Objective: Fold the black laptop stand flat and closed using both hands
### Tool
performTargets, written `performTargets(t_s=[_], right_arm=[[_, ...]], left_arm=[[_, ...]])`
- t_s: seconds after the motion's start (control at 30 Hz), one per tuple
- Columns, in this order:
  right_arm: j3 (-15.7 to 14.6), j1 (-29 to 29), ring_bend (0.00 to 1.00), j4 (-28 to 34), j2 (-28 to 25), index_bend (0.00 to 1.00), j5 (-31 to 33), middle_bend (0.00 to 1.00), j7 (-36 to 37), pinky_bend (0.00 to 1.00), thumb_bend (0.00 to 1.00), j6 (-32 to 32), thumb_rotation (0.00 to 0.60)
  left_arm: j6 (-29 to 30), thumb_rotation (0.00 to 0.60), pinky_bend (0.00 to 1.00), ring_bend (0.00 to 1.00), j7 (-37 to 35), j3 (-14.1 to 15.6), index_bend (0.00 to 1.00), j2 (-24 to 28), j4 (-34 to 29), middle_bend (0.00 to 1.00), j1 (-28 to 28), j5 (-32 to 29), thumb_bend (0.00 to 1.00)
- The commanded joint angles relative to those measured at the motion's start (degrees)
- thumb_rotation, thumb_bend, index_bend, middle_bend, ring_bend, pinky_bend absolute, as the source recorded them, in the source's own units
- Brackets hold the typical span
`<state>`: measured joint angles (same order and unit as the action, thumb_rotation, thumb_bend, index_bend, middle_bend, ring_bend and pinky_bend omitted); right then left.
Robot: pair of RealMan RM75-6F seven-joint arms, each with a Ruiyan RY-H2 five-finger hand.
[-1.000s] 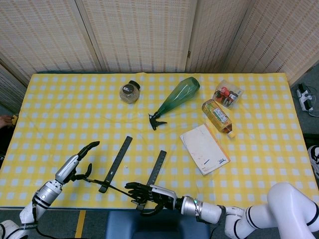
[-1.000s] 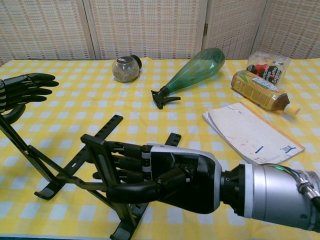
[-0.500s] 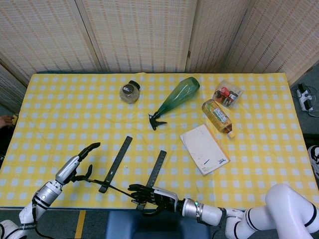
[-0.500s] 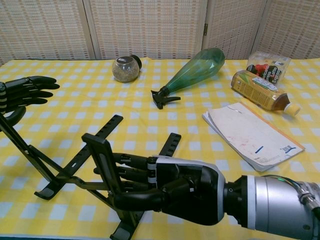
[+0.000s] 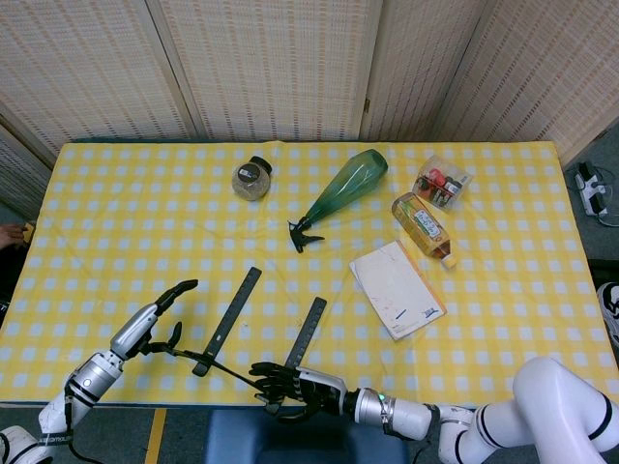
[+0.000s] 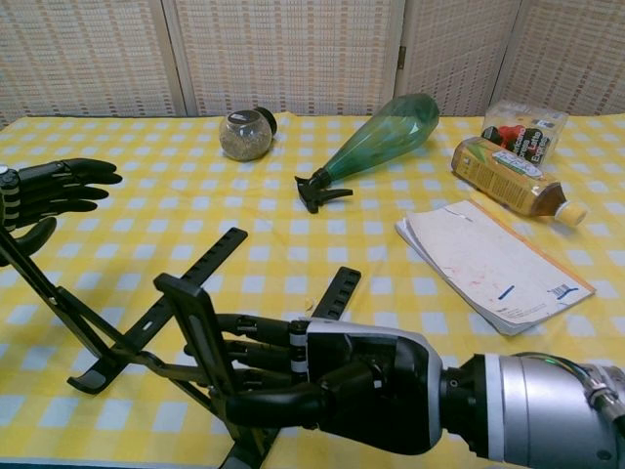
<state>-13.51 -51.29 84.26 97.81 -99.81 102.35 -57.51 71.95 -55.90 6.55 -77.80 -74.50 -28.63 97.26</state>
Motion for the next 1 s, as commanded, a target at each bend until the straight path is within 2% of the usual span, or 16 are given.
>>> performTargets(t_s=[0.03,0.23,0.37,0.47,0.63,0.87,1.0], right_arm=[[-0.1,0.3,0.00,0.1,-0.8,0.00,-0.6,0.00,-2.5,0.00,0.30,-1.0,0.600],[0.1,0.7,0.00,0.9,-3.0,0.00,-0.2,0.00,-6.7,0.00,0.30,-1.8,0.600],[0.9,1.5,0.00,0.7,-2.9,0.00,0.9,0.00,-13.8,0.00,0.30,-1.4,0.600],[1.6,1.7,0.00,0.8,-2.6,0.00,1.8,0.00,-21.9,0.00,0.30,0.4,0.600],[3.6,1.7,0.00,1.9,-1.8,0.00,4.5,0.00,-33.0,0.00,0.30,3.7,0.600],[5.9,1.4,0.00,2.0,0.2,0.00,7.5,0.00,-40.7,0.00,0.30,7.1,0.600],[8.6,0.9,0.00,1.0,3.1,0.00,10.2,0.00,-47.4,0.00,0.30,9.8,0.600]], left_arm=[[-1.2,0.600,0.05,0.02,0.8,0.4,0.14,0.3,-0.1,0.07,-0.5,0.1,0.71],[-4.1,0.600,0.05,0.08,2.2,1.2,0.22,0.7,-0.8,0.12,-1.6,0.1,0.71],[-5.6,0.600,0.06,0.12,2.7,1.4,0.24,0.5,-1.2,0.17,-2.4,0.0,0.71],[-6.1,0.600,0.06,0.12,3.0,1.3,0.25,0.6,-1.5,0.17,-2.7,-0.3,0.71],[-6.1,0.600,0.06,0.12,3.1,1.2,0.26,0.8,-1.8,0.17,-2.6,-0.8,0.71],[-6.0,0.600,0.06,0.12,3.0,1.2,0.26,0.8,-1.8,0.17,-2.6,-0.9,0.71],[-5.9,0.600,0.06,0.12,2.8,1.1,0.26,0.7,-1.7,0.17,-2.6,-1.1,0.71]])
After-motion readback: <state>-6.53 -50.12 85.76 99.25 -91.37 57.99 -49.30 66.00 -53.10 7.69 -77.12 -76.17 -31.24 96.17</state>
